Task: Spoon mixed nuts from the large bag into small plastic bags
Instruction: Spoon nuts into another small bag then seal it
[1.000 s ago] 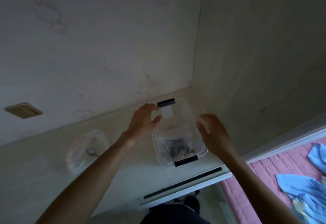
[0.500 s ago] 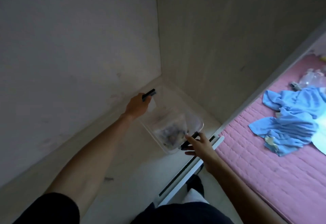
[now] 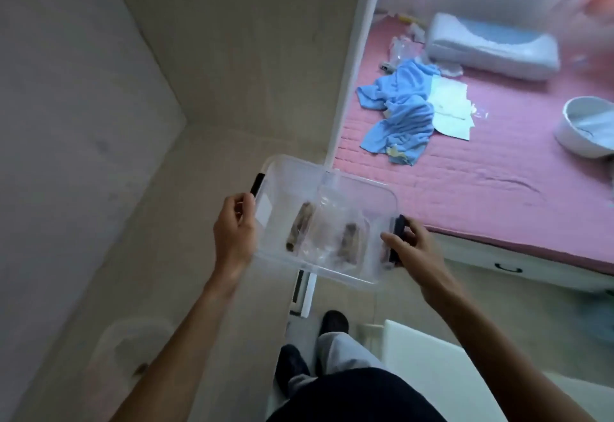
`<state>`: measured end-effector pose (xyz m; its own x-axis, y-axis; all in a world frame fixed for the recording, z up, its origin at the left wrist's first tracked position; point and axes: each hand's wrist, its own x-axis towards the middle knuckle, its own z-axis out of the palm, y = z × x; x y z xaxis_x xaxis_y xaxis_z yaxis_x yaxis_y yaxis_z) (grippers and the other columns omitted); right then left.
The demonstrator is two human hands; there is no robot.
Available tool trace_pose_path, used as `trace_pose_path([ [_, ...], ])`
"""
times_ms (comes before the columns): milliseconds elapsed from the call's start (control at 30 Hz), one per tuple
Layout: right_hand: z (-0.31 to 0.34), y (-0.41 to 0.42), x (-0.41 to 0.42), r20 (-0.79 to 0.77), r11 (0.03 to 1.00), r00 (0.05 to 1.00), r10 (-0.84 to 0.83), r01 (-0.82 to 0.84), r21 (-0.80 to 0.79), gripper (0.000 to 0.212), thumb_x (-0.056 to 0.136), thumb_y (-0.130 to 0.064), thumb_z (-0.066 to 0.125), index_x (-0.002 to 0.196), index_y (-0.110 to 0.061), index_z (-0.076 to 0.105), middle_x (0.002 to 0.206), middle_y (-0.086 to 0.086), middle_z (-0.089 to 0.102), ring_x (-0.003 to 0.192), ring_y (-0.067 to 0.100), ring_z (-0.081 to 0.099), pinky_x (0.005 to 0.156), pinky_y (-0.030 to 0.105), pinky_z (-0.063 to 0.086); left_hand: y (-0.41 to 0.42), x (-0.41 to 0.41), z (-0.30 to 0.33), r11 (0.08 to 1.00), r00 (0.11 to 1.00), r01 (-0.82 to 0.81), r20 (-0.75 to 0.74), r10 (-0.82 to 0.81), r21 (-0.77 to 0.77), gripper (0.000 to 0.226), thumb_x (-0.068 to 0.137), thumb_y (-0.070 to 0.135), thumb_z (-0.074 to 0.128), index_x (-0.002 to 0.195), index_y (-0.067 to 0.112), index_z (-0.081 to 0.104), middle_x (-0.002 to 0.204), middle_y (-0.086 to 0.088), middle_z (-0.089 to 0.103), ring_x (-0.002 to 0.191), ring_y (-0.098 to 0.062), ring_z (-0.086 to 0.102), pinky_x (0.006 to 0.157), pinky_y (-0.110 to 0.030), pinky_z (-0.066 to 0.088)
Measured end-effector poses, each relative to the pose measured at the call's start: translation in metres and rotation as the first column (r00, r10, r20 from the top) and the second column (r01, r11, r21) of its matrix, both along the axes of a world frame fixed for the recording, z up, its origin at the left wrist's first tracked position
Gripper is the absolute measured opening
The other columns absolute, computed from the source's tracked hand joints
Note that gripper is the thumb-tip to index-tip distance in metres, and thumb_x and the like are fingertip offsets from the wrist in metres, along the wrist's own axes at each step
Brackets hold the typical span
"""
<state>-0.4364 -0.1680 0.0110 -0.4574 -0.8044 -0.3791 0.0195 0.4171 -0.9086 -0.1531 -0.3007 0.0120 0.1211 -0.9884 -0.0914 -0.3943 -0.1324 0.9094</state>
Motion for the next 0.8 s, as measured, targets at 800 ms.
trace_pose_path([
  [800, 0.003, 0.188, -0.208, -0.021, 0.692, 0.693, -0.721, 0.718, -0.075, 0.032, 0.092, -0.018, 0.074, 0.111, -0.043, 0.069, 0.097, -0.016, 0.077, 0.084, 0.000, 0.072, 0.066, 0.016, 0.056, 0.032, -0.350, -0.009, 0.614, 0.619, 0.769, 0.032, -0.785, 0.178, 0.020, 0.106, 0.045, 0.049, 0.104, 0.029, 0.061, 0.096, 0.008, 0.066, 0.088, -0.011, 0.062, 0.071, -0.032, 0.048],
])
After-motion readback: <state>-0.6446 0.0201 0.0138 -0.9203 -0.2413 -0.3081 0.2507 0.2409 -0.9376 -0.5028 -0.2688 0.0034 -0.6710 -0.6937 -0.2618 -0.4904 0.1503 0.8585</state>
